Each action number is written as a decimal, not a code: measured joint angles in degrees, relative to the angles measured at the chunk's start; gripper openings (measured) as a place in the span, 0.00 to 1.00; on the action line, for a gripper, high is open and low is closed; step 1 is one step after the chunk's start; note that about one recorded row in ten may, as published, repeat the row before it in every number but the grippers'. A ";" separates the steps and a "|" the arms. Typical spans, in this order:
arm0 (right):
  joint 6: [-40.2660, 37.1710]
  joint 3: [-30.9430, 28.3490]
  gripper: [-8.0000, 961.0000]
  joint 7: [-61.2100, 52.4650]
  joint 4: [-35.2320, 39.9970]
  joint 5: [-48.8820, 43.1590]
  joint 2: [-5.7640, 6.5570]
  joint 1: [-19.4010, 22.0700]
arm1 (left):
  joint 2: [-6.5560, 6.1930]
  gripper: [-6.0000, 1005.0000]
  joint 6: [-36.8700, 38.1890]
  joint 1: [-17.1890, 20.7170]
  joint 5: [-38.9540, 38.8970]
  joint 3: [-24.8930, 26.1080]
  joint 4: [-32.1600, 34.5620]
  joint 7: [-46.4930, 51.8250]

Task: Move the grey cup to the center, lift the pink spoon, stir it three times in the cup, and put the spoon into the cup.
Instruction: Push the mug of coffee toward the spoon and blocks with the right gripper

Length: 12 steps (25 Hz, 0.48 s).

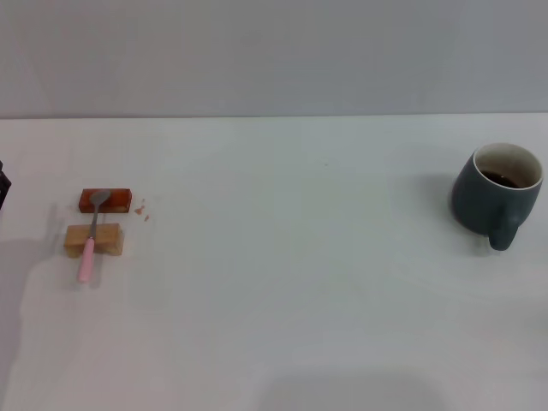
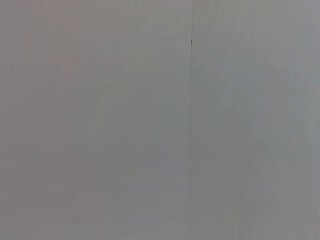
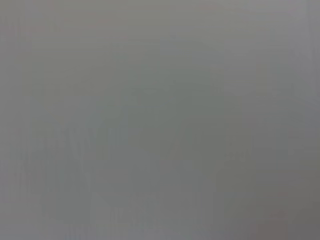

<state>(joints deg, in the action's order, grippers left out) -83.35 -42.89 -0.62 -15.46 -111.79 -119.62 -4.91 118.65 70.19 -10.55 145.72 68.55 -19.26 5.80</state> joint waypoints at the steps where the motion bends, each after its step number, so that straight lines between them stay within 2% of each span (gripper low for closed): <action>1: 0.01 0.00 0.01 0.00 0.00 0.00 0.00 -0.01 | 0.00 0.81 -0.02 0.00 0.00 0.00 0.01 0.00; 12: 1.94 -0.78 0.01 0.01 1.44 0.15 0.20 -0.73 | 0.00 0.81 -0.08 -0.04 0.00 -0.06 0.02 0.00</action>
<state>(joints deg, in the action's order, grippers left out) -81.41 -43.67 -0.61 -14.02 -111.64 -119.43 -5.65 118.65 70.11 -10.58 145.72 68.49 -19.24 5.80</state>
